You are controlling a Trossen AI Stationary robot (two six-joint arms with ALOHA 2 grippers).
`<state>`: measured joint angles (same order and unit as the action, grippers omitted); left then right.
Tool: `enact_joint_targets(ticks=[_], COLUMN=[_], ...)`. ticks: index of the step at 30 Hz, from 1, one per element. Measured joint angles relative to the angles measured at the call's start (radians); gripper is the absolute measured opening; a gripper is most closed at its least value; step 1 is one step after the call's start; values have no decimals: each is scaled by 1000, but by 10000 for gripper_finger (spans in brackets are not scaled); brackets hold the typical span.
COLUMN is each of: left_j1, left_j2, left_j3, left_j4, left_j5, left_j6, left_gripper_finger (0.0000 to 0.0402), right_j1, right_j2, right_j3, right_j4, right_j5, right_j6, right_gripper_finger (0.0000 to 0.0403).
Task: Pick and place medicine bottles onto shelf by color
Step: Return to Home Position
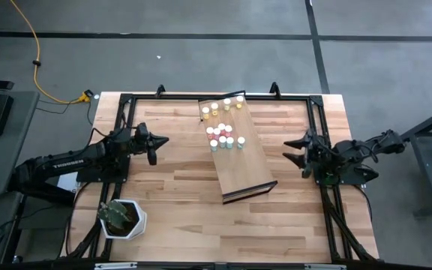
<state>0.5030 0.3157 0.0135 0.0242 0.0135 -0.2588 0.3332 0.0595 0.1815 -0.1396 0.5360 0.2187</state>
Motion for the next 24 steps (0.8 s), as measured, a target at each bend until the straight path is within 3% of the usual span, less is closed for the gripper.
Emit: enact_joint_targets(ticks=[9,16,20,24], left_j1=[-65,-197,-264,-317], left_j2=[-45,-203,-305,-312], left_j3=[0,-1,-1,-2], left_j4=[-10,-6,-5,43], left_j5=[-3,-1,1,1], left_j6=[0,0,0,0], left_gripper_finger=[1,1,1,1], right_j1=[-10,-32,-32,-37], right_j2=[-56,-60,-51,-46], right_j3=[-112,-123,-160,-171], right_j4=[54,62,176,209], right_j5=[-34,-97,-137,-122], right_j6=[-64,-66,-119,-203], right_gripper_finger=[216,216,216,216])
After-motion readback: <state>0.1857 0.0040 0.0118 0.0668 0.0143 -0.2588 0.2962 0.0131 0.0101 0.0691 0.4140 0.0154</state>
